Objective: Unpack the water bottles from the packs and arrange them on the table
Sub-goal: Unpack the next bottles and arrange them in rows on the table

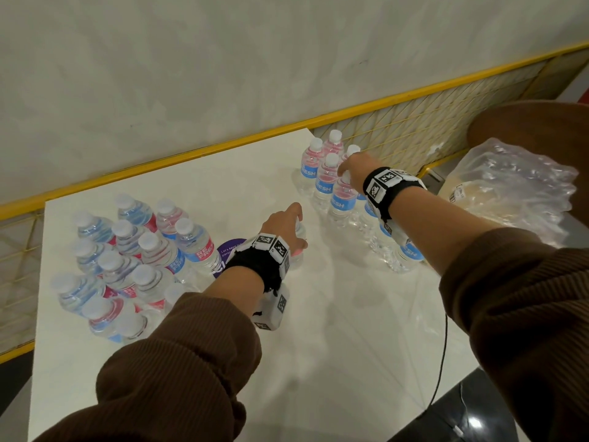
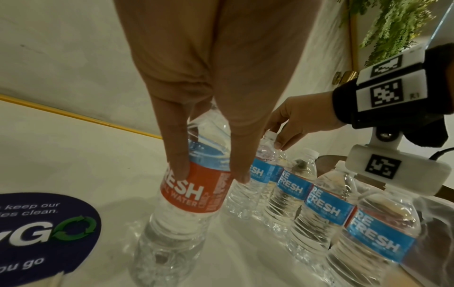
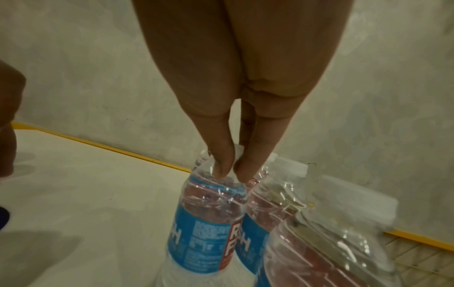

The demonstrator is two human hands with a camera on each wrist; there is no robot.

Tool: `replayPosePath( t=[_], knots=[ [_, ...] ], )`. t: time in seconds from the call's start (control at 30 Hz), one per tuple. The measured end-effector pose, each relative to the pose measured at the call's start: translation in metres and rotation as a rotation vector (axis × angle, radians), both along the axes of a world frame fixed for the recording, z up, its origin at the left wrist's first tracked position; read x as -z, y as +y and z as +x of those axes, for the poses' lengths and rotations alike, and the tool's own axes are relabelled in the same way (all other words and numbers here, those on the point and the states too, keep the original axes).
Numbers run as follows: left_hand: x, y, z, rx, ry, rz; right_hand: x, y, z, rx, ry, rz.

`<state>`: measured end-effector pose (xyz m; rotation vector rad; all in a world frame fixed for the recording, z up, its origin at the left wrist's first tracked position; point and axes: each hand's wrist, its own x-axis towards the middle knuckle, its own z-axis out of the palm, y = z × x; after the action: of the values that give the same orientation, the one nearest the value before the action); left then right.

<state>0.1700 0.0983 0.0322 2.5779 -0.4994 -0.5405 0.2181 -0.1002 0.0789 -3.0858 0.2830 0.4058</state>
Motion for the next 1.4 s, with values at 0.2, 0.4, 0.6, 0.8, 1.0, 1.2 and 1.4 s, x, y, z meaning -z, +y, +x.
replayPosePath(
  t=[0.2, 0.4, 0.6, 0.8, 1.0, 1.2, 1.4],
  knots=[
    [0.002, 0.0, 0.001, 0.0, 0.011, -0.01, 0.001, -0.002, 0.0, 0.018, 0.011, 0.003],
    [0.003, 0.003, 0.005, 0.036, 0.031, 0.051, -0.001, 0.034, -0.024, -0.071, -0.185, 0.001],
    [-0.039, 0.043, 0.04, -0.019, -0.141, 0.363, -0.008, 0.097, -0.061, -0.29, 0.084, 0.236],
    [-0.056, 0.119, 0.055, -0.023, -0.112, 0.771, 0.007, 0.106, -0.069, -0.275, 0.042, 0.198],
    [-0.027, 0.137, 0.071, -0.048, -0.089, 0.761, -0.002, 0.071, -0.073, -0.19, 0.06, 0.134],
    [-0.041, 0.102, 0.054, -0.057, -0.105, 0.466, -0.012, 0.02, -0.071, -0.094, 0.096, 0.028],
    [-0.043, 0.036, 0.028, 0.031, -0.044, 0.213, -0.01, -0.008, -0.068, -0.028, 0.082, 0.024]
  ],
)
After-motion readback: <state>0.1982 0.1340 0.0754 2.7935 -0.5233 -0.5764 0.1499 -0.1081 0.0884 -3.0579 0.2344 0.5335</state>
